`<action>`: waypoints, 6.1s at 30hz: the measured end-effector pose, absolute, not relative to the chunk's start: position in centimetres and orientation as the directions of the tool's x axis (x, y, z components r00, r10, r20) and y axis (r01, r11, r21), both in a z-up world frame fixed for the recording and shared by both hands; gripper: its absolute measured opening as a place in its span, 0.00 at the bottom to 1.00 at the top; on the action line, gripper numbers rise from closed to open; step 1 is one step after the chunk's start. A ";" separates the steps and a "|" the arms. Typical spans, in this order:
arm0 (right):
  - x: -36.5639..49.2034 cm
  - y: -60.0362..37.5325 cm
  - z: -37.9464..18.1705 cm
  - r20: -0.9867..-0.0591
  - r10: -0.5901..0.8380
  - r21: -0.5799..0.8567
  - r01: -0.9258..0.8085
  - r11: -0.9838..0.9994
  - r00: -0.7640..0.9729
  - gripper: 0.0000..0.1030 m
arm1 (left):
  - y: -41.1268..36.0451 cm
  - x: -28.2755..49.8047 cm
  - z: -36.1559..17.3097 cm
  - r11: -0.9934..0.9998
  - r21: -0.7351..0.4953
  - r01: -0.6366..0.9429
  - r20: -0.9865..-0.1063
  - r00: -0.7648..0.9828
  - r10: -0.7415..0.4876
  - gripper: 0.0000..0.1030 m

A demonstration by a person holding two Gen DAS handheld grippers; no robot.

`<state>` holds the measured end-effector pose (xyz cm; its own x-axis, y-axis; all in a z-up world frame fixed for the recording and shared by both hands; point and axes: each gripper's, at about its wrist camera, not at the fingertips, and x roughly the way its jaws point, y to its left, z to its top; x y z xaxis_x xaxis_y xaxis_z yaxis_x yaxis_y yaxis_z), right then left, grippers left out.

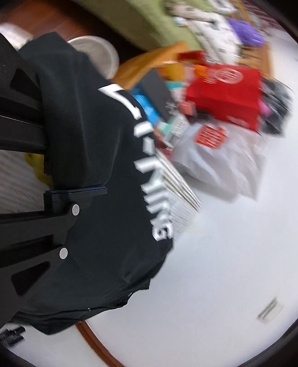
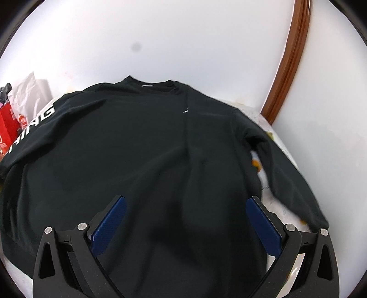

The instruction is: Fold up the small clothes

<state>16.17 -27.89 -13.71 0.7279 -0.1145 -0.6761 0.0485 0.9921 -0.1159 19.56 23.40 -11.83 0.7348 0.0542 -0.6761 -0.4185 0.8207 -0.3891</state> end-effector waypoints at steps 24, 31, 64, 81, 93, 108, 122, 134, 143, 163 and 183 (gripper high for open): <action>15.2 -44.5 -15.2 -0.644 -0.080 -0.012 0.095 0.995 0.761 0.99 | -11.8 40.5 -4.8 0.966 -0.137 0.220 -0.683 0.685 -0.253 0.06; 15.2 -46.0 -15.7 -0.651 -0.062 0.034 0.110 0.993 0.757 0.99 | -13.7 40.9 -7.0 0.971 -0.131 0.201 -0.729 0.644 -0.232 0.15; 32.5 -16.8 -16.5 -0.754 0.199 0.030 -0.270 0.963 0.626 0.87 | 8.5 24.5 -13.5 0.995 0.100 -0.002 -0.774 0.629 0.079 0.92; 35.5 -34.9 -12.5 -0.720 -0.017 0.024 0.050 0.998 0.693 0.31 | 10.7 24.3 -17.6 0.998 0.008 -0.056 -0.830 0.556 0.038 0.92; 34.7 -34.6 -15.7 -0.734 -0.036 -0.049 -0.001 0.999 0.678 0.38 | 10.5 23.6 -16.8 0.997 0.033 -0.071 -0.827 0.558 0.067 0.92; 25.6 -36.1 -14.8 -0.722 -0.018 0.022 0.048 0.999 0.692 0.59 | 12.3 19.9 -15.4 0.996 0.000 -0.086 -0.813 0.580 0.050 0.91; 29.8 -23.4 -8.7 -0.642 0.150 -0.024 -0.215 0.976 0.752 0.57 | 10.7 23.6 -12.3 0.994 0.076 -0.080 -0.747 0.656 0.110 0.79; 46.6 -5.7 -9.8 -0.682 0.397 0.091 -0.468 0.879 0.614 0.57 | 12.1 33.1 -14.1 0.997 0.068 -0.028 -0.759 0.647 0.070 0.52; 55.7 0.6 -13.9 -0.734 0.510 0.270 -0.497 0.825 0.448 0.42 | 11.0 37.3 -16.2 0.990 0.138 0.016 -0.762 0.641 0.096 0.14; 52.5 2.4 -11.5 -0.678 0.491 0.177 -0.527 0.831 0.547 0.19 | 14.6 37.0 -16.5 0.996 -0.068 -0.064 -0.804 0.594 -0.017 0.17; 30.4 -37.8 -17.7 -0.758 0.010 0.138 0.146 0.980 0.652 0.38 | 12.5 26.1 -13.0 0.998 -0.051 -0.030 -0.804 0.594 -0.023 0.47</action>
<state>30.43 -37.76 -17.75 0.6522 0.0095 -0.7580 0.1457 0.9797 0.1377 26.07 12.52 -12.96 0.5937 -0.0229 -0.8044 -0.0304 0.9982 -0.0509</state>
